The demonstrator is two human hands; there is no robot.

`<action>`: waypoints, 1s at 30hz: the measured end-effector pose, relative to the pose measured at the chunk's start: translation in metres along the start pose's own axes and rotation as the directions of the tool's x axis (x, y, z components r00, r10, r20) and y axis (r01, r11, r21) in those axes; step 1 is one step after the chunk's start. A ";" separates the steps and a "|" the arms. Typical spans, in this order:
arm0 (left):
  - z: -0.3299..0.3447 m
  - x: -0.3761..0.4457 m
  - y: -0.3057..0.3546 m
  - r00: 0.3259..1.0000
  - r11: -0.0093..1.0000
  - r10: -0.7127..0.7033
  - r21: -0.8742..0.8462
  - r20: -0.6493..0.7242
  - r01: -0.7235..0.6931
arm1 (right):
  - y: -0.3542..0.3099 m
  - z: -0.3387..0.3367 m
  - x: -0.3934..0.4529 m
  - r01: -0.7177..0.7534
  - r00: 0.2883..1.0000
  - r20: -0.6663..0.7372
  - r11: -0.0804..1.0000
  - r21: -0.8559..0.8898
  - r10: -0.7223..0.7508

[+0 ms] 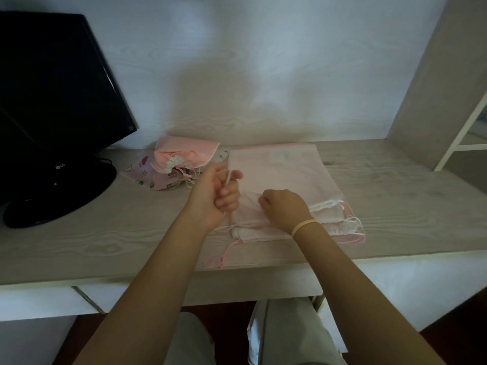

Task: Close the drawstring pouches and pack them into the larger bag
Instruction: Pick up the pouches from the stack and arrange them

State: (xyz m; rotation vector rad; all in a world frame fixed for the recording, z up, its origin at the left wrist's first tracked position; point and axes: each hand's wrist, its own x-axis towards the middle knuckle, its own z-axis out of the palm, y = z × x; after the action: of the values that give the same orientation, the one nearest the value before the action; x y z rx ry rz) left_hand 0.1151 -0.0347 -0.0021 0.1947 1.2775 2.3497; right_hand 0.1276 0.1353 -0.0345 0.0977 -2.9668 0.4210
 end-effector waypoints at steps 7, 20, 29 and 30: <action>-0.004 0.022 -0.020 0.977 0.999 0.045 -0.009 -0.207 -0.048 | 0.052 -0.015 -0.021 -0.020 0.988 -0.151 0.999 0.025 0.024; -0.004 0.025 -0.039 0.944 0.995 0.077 0.083 -0.321 -0.053 | 0.107 -0.035 -0.038 -0.376 0.892 -0.177 0.900 0.220 0.416; -0.010 0.027 -0.042 0.937 0.996 0.052 0.088 -0.346 -0.023 | 0.103 -0.031 -0.039 -0.322 0.886 -0.211 0.874 0.364 0.414; -0.010 0.028 -0.042 0.935 0.996 0.055 0.084 -0.350 -0.027 | 0.103 -0.031 -0.038 -0.308 0.885 -0.228 0.877 0.370 0.406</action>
State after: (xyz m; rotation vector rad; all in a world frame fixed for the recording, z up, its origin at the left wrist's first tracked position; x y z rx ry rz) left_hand 0.1005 -0.0102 -0.0444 -0.1889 1.5436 2.4477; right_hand 0.1604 0.2443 -0.0382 -0.4575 -2.5820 0.8838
